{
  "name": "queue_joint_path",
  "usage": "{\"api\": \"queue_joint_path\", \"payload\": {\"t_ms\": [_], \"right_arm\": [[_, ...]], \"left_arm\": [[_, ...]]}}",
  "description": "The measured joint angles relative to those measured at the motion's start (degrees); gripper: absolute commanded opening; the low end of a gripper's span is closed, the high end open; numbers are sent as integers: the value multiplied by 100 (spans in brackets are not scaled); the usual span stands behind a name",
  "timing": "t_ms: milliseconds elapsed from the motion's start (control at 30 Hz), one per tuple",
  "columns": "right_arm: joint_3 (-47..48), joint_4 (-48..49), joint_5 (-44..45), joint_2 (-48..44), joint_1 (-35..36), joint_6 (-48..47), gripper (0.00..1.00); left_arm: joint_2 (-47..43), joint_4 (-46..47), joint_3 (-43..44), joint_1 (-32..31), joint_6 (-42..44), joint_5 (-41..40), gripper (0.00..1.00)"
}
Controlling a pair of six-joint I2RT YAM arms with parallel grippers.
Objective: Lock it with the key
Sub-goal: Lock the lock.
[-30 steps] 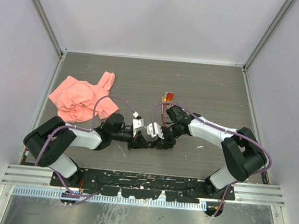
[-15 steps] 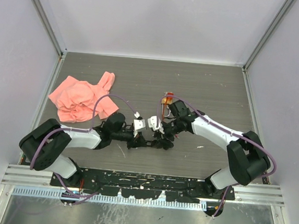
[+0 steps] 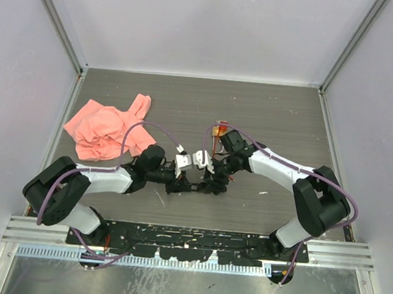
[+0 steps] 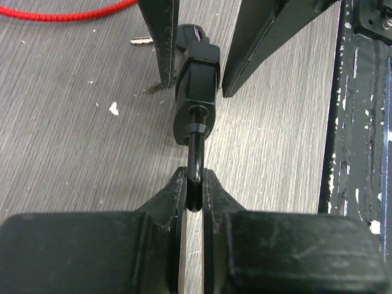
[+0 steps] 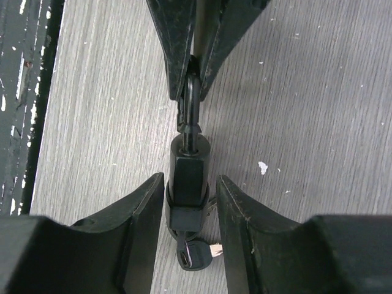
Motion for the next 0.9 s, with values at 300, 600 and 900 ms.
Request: {"api": "queue_joint_path", "payload": {"t_ms": [300, 600, 900], "right_arm": [[28, 4, 160, 219, -11, 208, 40], [28, -24, 92, 219, -17, 13, 28], [33, -127, 17, 240, -22, -415, 1]], "left_arm": [[-81, -267, 37, 50, -11, 9, 0], [-166, -315, 42, 33, -13, -11, 0], [-282, -358, 42, 11, -63, -9, 17]]}}
